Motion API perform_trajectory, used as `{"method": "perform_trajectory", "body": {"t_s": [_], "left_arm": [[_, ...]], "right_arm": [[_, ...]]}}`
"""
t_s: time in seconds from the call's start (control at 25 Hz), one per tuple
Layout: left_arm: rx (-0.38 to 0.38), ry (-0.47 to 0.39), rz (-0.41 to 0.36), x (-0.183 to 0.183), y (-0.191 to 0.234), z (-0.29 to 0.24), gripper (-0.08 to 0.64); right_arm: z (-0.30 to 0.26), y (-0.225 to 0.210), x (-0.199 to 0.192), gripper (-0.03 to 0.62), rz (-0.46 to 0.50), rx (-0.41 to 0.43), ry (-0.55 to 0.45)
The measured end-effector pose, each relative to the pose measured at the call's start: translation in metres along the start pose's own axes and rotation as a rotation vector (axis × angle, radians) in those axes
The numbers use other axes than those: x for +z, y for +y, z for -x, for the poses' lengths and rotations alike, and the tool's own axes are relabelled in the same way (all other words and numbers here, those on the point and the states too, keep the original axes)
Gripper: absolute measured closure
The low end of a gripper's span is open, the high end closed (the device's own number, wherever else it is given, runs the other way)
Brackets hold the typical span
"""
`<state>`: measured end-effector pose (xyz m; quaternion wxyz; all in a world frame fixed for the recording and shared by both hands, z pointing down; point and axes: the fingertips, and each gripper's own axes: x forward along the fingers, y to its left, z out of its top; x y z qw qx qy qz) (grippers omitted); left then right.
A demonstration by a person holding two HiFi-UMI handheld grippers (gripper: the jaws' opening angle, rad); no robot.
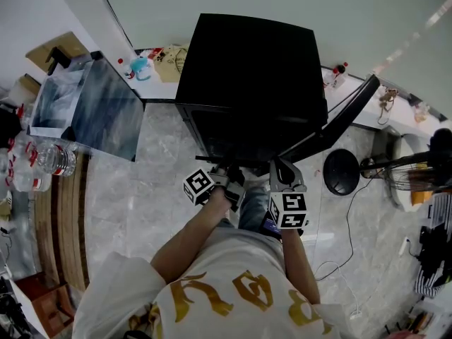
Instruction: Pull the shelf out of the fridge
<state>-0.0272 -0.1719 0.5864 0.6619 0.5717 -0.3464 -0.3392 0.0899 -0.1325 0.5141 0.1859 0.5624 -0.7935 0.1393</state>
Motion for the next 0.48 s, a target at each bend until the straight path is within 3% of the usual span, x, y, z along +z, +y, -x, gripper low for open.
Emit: {"method": "perform_trajectory", "body": {"t_s": [0.48], "left_arm": [[0.000, 0.009, 0.008, 0.0013, 0.0023, -0.0001, 0.531]], "right_arm": [[-0.0039, 0.0033, -0.0012, 0.578, 0.000, -0.003, 0.002]]}}
